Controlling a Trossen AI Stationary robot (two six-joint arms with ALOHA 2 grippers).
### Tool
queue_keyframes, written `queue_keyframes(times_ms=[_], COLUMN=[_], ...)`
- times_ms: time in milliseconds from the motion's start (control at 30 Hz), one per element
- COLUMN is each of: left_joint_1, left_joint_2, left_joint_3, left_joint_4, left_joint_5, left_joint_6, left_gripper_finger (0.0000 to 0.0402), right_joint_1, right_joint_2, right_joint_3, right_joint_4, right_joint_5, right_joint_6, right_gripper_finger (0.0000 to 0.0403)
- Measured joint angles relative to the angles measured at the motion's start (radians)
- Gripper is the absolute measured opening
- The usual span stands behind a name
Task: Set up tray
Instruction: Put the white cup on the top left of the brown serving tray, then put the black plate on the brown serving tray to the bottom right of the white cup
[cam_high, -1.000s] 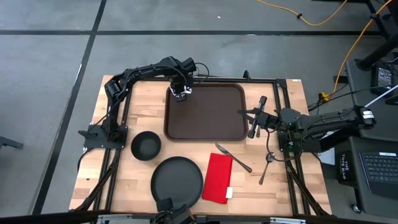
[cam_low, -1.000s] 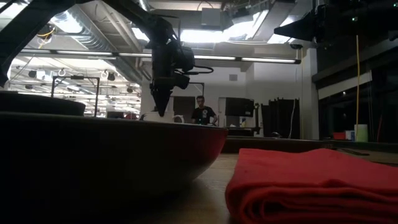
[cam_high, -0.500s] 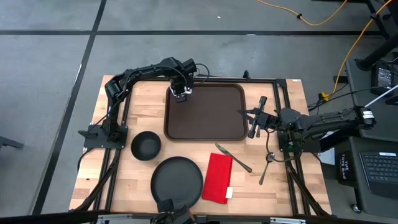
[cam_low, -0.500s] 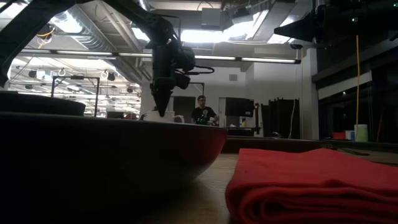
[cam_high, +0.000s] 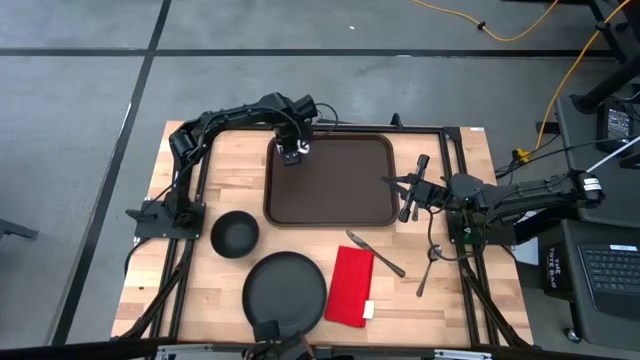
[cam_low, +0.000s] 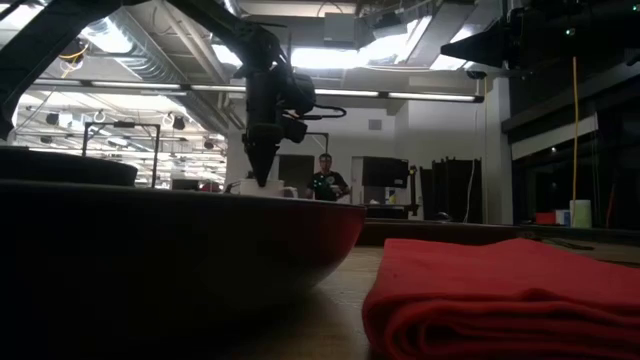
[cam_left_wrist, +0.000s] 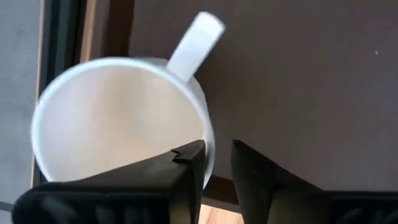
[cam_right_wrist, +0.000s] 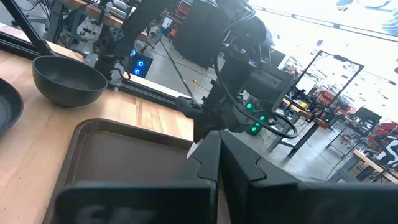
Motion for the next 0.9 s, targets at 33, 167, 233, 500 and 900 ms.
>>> queue_keyframes(times_ms=[33,167,233,500,900], left_joint_1=[0.000,0.000,0.000,-0.001,-0.006], left_joint_2=[0.000,0.000,0.000,0.000,-0.061], left_joint_3=[0.007,0.050,0.075,0.166,0.271], left_joint_4=[0.001,0.001,0.003,-0.090,-0.283], left_joint_5=[0.000,0.000,0.000,-0.059,-0.055], left_joint_6=[-0.001,-0.006,-0.015,-0.019,-0.102], left_gripper_finger=[0.0076,0.0089,0.0095,0.0117,0.0111], right_joint_1=[0.000,0.000,0.000,0.000,0.000], right_joint_2=[0.000,0.000,0.000,0.000,0.000], right_joint_3=[0.000,0.000,0.000,0.000,0.000], right_joint_4=[0.000,0.000,0.000,-0.001,-0.026], right_joint_5=[0.000,0.000,0.000,0.000,0.000], right_joint_6=[0.000,0.000,0.000,0.000,0.006], right_gripper_finger=[0.0013,0.0013,0.0013,0.0013,0.0013])
